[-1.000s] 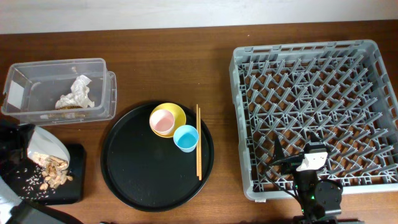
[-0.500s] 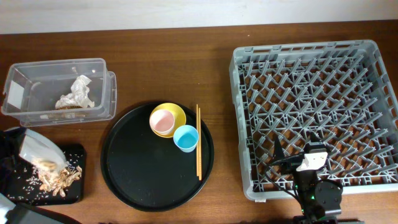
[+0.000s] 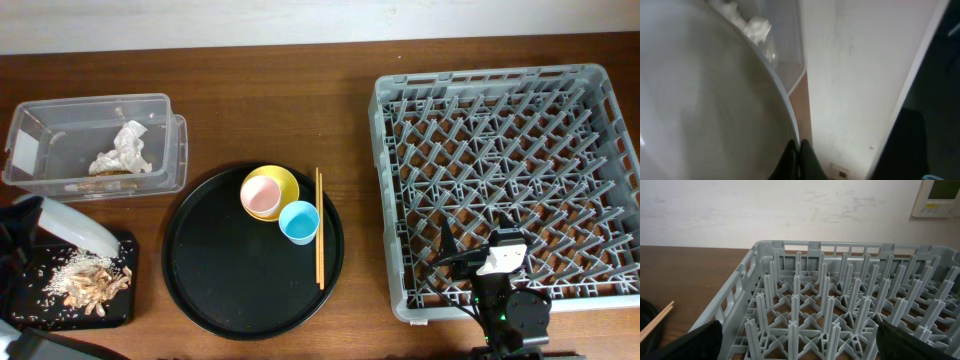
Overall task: Sort waste into correct bins and load items into the dishwasher rack
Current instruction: 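Tilt the plate with the left gripper to dump rice and shells onto the black tray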
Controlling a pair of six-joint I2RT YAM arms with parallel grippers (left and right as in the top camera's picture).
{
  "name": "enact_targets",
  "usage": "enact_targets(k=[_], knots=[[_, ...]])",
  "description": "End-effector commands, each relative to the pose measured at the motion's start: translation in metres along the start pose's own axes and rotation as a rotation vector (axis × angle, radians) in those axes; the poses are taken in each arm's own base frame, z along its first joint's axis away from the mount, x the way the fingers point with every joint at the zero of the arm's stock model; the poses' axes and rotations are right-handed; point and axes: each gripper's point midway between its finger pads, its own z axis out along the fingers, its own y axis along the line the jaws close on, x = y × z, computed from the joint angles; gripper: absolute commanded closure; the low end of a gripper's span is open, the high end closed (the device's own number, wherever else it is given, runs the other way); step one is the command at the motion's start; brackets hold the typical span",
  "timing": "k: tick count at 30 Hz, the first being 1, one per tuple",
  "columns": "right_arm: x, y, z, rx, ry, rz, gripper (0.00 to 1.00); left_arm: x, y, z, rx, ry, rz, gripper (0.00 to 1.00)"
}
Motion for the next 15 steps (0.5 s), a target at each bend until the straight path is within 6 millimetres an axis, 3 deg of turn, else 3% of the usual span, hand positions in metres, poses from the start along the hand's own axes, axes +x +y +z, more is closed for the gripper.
enact_targets(k=[1, 6, 9, 11, 13, 15], knots=[[0.004, 0.000, 0.000, 0.003, 0.006, 0.004, 0.02, -0.002, 0.004, -0.009, -0.026, -0.025, -0.026, 1.00], [0.004, 0.000, 0.000, 0.003, 0.006, 0.004, 0.02, 0.004, 0.006, -0.011, -0.030, -0.007, -0.067, 1.00], [0.004, 0.000, 0.000, 0.003, 0.006, 0.004, 0.02, -0.011, 0.012, -0.012, -0.072, -0.066, -0.009, 1.00], [0.004, 0.000, 0.000, 0.003, 0.006, 0.004, 0.02, 0.002, 0.005, -0.012, -0.021, -0.012, -0.053, 1.00], [0.004, 0.000, 0.000, 0.003, 0.006, 0.004, 0.02, 0.000, -0.001, -0.011, 0.004, -0.014, -0.024, 1.00], [0.004, 0.000, 0.000, 0.003, 0.006, 0.004, 0.02, 0.016, -0.012, -0.012, 0.079, 0.054, -0.070, 1.00]])
